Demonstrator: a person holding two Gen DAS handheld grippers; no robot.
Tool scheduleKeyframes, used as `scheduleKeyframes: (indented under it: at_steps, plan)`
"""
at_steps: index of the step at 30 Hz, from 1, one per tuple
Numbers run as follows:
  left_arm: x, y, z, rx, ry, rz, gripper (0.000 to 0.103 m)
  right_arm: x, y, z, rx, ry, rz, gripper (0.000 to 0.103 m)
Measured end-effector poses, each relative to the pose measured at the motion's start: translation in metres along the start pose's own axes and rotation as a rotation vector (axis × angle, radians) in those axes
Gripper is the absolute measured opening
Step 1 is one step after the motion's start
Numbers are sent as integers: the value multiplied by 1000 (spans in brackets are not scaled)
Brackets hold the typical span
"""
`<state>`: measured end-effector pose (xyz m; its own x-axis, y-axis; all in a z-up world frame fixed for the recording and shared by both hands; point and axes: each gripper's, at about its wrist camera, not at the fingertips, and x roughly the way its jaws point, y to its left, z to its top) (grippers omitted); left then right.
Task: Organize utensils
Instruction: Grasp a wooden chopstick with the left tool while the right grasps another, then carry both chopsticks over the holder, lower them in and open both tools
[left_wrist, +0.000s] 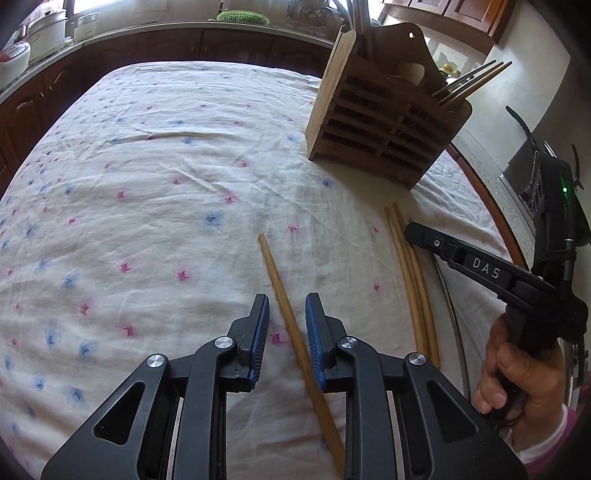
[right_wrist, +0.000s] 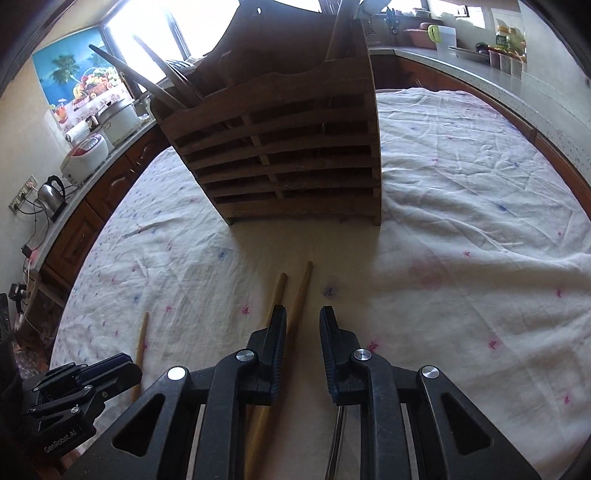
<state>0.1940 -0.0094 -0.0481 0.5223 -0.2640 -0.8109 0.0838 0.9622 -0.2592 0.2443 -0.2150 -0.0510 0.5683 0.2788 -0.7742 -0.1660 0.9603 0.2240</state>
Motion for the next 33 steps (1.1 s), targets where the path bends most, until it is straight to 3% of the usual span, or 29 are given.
scheduleKeyframes:
  at_steps: [7, 8, 9, 11, 20, 33]
  plan:
    - [11, -13, 7, 66, -37, 60, 18, 13, 18, 6, -115, -10, -94, 19]
    - [12, -14, 8, 77, -41, 76, 11, 12, 21, 5, -131, -11, -108, 17]
    - [12, -15, 8, 87, -45, 93, 9, 11, 22, 4, -139, -10, -107, 10]
    - [12, -13, 9, 83, -43, 87, 7, 9, 21, 1, -128, -11, -81, 8]
    - [-18, -1, 4, 6, -77, -46, 4, -35, 0, -19, 39, -58, 113, 6]
    - [-116, -4, 1, -14, -259, -196, 5, -145, 8, -20, 25, -262, 212, 5]
